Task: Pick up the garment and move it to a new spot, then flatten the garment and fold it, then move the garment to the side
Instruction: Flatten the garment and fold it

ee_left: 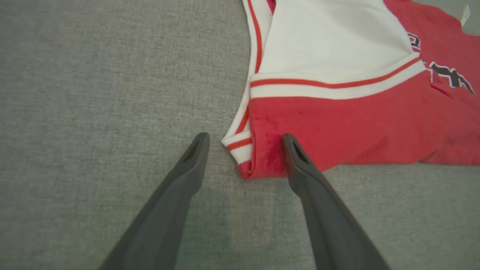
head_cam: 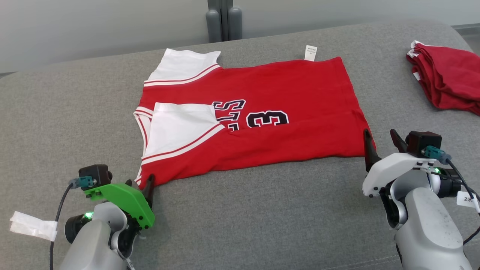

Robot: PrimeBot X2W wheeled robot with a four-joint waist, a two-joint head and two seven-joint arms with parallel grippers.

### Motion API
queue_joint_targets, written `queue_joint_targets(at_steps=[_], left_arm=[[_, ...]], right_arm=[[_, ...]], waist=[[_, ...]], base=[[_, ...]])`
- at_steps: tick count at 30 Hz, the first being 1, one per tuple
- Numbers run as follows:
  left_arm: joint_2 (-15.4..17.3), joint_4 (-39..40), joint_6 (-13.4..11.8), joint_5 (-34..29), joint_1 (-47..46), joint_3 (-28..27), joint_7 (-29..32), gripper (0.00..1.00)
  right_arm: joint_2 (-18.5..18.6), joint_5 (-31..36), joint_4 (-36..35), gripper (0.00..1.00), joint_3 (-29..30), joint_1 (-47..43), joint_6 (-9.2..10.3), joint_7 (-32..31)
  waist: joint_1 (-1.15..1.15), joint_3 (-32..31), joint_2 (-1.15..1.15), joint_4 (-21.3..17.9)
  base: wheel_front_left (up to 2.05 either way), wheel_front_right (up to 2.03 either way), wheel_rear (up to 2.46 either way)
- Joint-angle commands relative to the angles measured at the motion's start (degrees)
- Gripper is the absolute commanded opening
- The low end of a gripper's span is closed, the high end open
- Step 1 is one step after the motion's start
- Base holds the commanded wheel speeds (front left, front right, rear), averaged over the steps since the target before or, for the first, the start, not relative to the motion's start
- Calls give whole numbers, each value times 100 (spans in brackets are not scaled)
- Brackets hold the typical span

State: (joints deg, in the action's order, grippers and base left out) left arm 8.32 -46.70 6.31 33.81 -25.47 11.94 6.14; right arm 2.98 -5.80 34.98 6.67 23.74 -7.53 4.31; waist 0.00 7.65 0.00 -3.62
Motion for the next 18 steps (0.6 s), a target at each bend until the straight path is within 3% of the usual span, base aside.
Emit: queue_joint_targets(at_steps=[1,5,6,7,8,18], left_arm=[[-12,99,-78,106,102,-47,142,100],[-34,394,-187,293,264,-143,393,100],[-35,470,-214,313,284,-149,420,82],[-37,625,-268,328,343,-129,521,27],[-48,710,-266,342,368,-117,582,0],[47,1745,-444,360,628,-113,707,0]], right_arm=[[17,45,-114,100,15,-76,9,-62],[13,52,-328,100,3,-132,9,-269],[16,67,-358,100,-4,-132,9,-317],[35,83,-382,100,-13,-129,9,-456],[49,91,-381,100,-13,-126,9,-533],[246,70,101,100,105,181,9,-1163]], waist=[[0,44,0,-9],[0,125,0,-46],[0,138,0,-54],[0,161,0,-69],[0,171,0,-74],[0,236,0,27]], base=[[0,0,0],[0,0,0],[0,0,0],[0,0,0],[0,0,0],[0,0,0]])
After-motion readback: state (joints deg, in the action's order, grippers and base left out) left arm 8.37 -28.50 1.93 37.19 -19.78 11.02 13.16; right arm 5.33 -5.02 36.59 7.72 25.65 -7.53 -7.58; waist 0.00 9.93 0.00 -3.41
